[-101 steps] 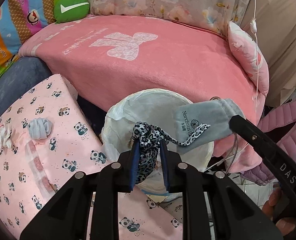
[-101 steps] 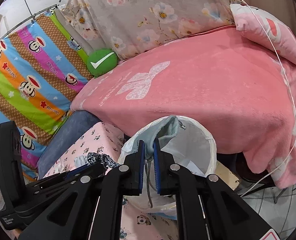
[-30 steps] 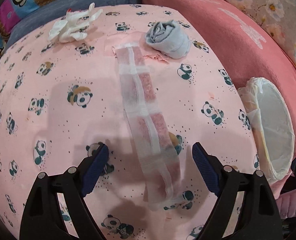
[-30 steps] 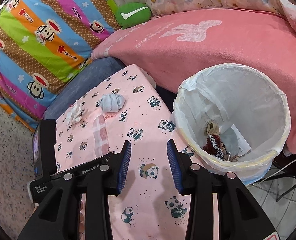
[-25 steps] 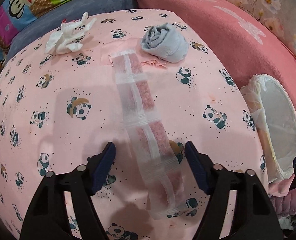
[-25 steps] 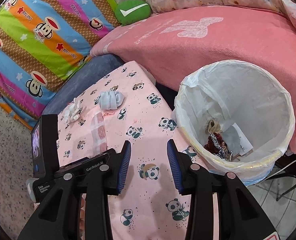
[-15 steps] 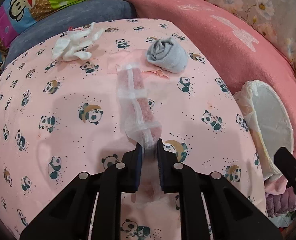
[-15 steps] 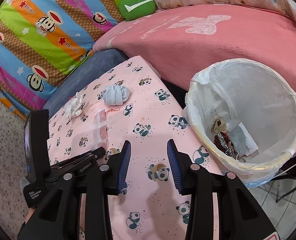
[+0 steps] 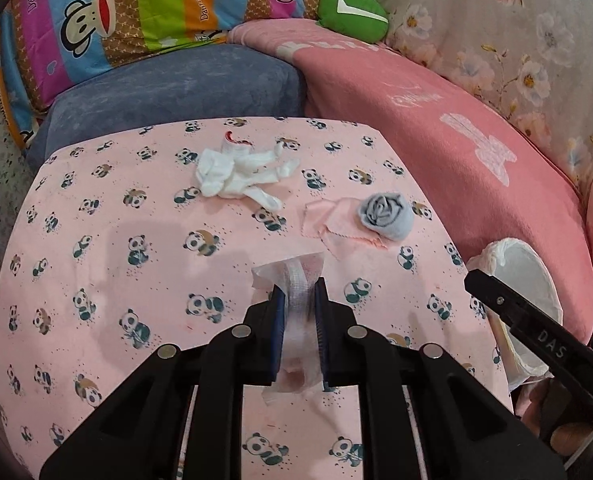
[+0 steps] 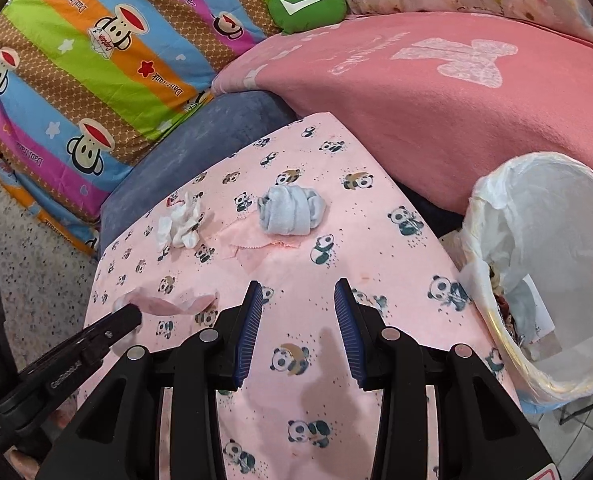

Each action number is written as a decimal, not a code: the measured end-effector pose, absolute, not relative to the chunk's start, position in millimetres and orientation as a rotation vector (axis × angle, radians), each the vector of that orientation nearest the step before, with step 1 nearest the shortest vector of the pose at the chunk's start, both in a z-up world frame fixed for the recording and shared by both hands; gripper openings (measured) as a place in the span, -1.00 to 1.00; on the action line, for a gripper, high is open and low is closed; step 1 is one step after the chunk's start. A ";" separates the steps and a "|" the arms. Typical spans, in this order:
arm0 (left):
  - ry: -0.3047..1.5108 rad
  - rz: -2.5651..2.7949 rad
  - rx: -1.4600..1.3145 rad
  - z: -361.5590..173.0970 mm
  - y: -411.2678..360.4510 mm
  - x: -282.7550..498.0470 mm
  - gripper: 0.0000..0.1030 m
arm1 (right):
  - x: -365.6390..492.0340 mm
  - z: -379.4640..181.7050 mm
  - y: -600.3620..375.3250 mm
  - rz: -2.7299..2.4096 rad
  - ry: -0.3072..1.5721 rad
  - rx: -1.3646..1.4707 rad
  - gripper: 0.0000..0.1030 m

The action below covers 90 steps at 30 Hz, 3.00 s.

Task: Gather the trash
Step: 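Grasp the grey rolled sock with the right tool, then carry the pill strip to the wastebasket with left tool while right carries the sock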

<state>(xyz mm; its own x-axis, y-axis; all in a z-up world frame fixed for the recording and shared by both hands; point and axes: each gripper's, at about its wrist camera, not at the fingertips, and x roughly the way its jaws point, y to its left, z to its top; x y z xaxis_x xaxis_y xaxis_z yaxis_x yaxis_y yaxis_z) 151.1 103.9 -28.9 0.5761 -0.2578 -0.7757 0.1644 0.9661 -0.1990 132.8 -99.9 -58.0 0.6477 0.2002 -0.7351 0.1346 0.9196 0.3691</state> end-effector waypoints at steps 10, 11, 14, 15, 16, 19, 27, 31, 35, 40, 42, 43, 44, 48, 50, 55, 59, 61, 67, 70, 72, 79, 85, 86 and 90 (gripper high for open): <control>0.891 -0.248 -0.119 -20.2 117.6 185.5 -0.73 | 215.5 -74.6 -81.1 0.023 0.910 0.425 -0.24; 0.892 -0.252 -0.120 -20.5 117.3 187.8 -0.73 | 220.7 -76.8 -80.1 0.019 0.913 0.427 -0.15; 0.898 -0.262 -0.123 -23.6 114.7 194.0 -0.73 | 239.8 -86.1 -76.6 -0.010 0.921 0.420 0.01; 0.901 -0.264 -0.124 -24.7 113.7 195.8 -0.73 | 242.8 -87.8 -76.7 -0.012 0.925 0.419 0.01; 0.904 -0.267 -0.123 -26.1 112.5 197.4 -0.73 | 247.7 -91.8 -76.8 -0.021 0.932 0.415 0.01; 0.914 -0.269 -0.115 -29.5 108.5 198.9 -0.73 | 255.7 -99.3 -79.2 -0.029 0.953 0.410 -0.12; 0.913 -0.284 -0.109 -22.0 102.6 189.7 -0.73 | 234.2 -87.8 -92.8 0.008 0.902 0.468 -0.71; 0.893 -0.302 -0.106 -9.4 94.8 177.4 -0.73 | 210.1 -68.9 -98.7 0.031 0.849 0.498 -0.71; 0.871 -0.323 -0.094 4.2 82.5 162.7 -0.73 | 182.9 -46.5 -102.9 0.018 0.801 0.481 -0.71; 0.841 -0.359 -0.071 20.5 60.9 142.6 -0.73 | 142.3 -24.7 -120.5 -0.007 0.751 0.503 -0.70; 0.833 -0.374 -0.059 25.7 50.8 135.0 -0.73 | 126.1 -18.2 -130.3 -0.018 0.733 0.511 -0.70; 0.828 -0.386 -0.052 28.6 44.4 130.3 -0.73 | 122.2 -17.2 -133.4 -0.019 0.730 0.514 -0.70; 0.825 -0.395 -0.047 30.4 39.1 127.1 -0.73 | 114.9 -14.2 -138.1 -0.024 0.723 0.519 -0.70; 0.807 -0.439 -0.016 39.5 12.2 110.8 -0.73 | 89.4 -5.2 -158.1 -0.046 0.699 0.530 -0.70; 0.800 -0.462 0.002 42.3 -1.3 103.9 -0.73 | 71.2 -0.2 -173.6 -0.069 0.679 0.542 -0.70; 0.790 -0.527 0.052 47.6 -39.7 89.9 -0.73 | 42.9 3.0 -202.8 -0.110 0.649 0.572 -0.70; 0.775 -0.585 0.088 53.0 -68.9 80.0 -0.73 | 27.1 2.7 -224.1 -0.149 0.632 0.587 -0.70; 0.766 -0.613 0.106 55.8 -82.3 76.0 -0.73 | 17.3 0.8 -238.1 -0.180 0.623 0.596 -0.70; 0.755 -0.687 0.154 59.5 -123.0 69.8 -0.73 | -0.5 -5.5 -268.0 -0.228 0.610 0.625 -0.69; 0.753 -0.720 0.167 59.1 -140.2 68.3 -0.73 | -8.2 -12.5 -286.1 -0.253 0.609 0.648 -0.69; 0.752 -0.739 0.177 58.6 -150.4 67.1 -0.73 | -11.3 -16.5 -294.8 -0.265 0.610 0.660 -0.69; 0.782 -0.776 0.170 49.0 -173.2 72.6 -0.49 | -17.7 -26.9 -314.3 -0.292 0.613 0.688 -0.69; 0.783 -0.730 0.156 40.9 -167.5 78.3 0.09 | -14.5 -36.0 -322.9 -0.301 0.629 0.696 -0.69; 0.786 -0.722 0.159 39.9 -167.1 78.6 0.09 | -13.4 -37.5 -323.8 -0.302 0.632 0.697 -0.69; 0.801 -0.688 0.154 34.9 -160.1 83.9 0.09 | -9.1 -39.8 -320.7 -0.302 0.635 0.700 -0.68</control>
<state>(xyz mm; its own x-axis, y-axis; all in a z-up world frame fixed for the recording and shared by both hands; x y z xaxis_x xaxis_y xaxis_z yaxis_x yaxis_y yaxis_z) 83.9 -160.1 34.9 0.4934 -0.5090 -0.7053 0.6209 0.7740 -0.1242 -9.1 -320.7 -39.8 0.7723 -0.0507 -0.6332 0.4597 0.7326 0.5020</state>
